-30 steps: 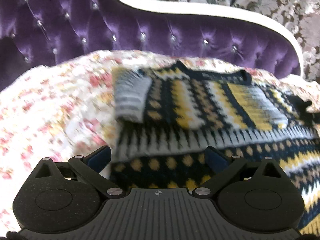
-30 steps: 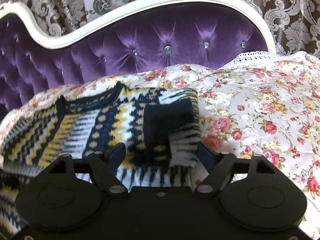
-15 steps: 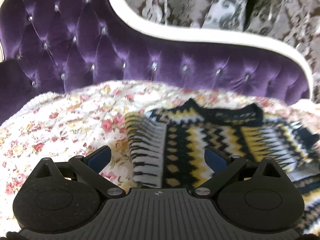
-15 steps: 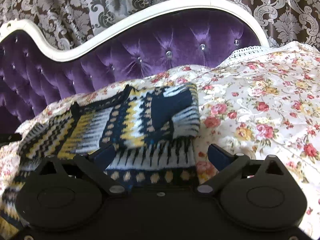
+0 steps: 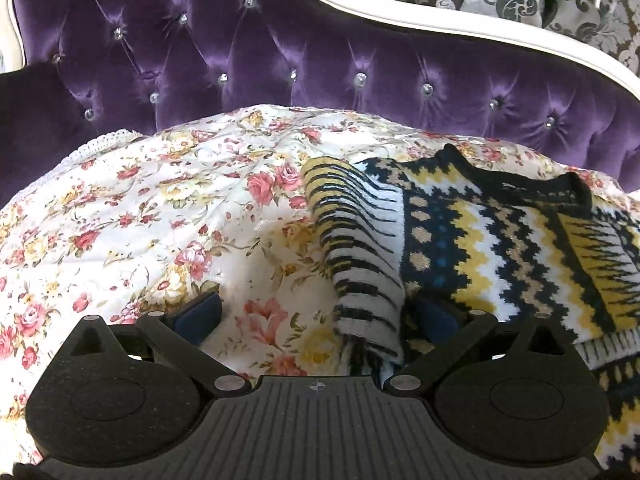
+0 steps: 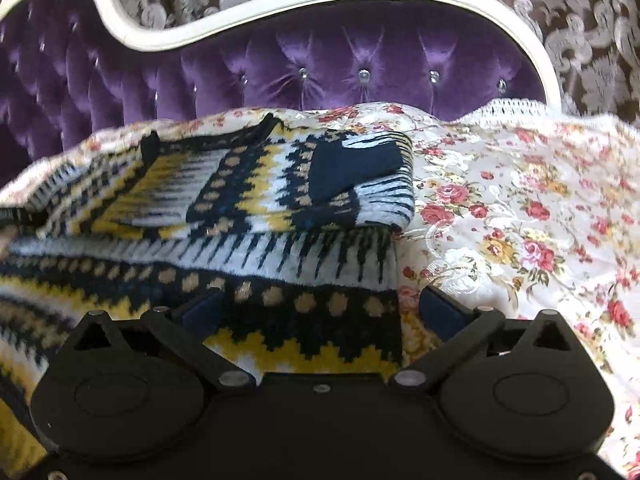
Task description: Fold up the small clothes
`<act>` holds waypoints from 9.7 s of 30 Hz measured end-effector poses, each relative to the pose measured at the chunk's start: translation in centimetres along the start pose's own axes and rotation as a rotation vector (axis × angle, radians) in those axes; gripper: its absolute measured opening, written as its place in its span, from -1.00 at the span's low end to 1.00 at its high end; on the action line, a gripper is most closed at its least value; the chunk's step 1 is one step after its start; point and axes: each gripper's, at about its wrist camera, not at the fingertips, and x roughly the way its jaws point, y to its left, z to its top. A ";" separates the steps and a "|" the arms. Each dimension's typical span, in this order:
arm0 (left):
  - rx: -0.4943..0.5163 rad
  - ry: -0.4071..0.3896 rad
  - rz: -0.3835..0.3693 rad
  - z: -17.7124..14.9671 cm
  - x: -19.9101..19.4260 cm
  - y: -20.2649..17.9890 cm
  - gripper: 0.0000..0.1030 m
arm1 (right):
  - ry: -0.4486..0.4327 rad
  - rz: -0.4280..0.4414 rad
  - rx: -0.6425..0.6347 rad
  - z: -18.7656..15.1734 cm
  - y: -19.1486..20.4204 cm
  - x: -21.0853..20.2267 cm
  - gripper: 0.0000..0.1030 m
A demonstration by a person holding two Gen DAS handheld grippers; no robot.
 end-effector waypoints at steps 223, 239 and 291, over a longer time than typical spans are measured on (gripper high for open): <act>0.097 -0.129 -0.138 2.7 3.6 -3.9 -0.66 | -0.074 0.137 0.015 9.5 -0.3 7.4 -0.77; 0.049 -0.132 -0.180 2.5 3.8 -3.1 -0.65 | -0.050 -0.083 -0.050 9.7 -0.9 9.6 -0.51; 0.186 0.080 -0.120 1.0 -1.1 -7.4 -0.17 | -0.083 0.343 0.571 2.8 -7.8 2.8 1.00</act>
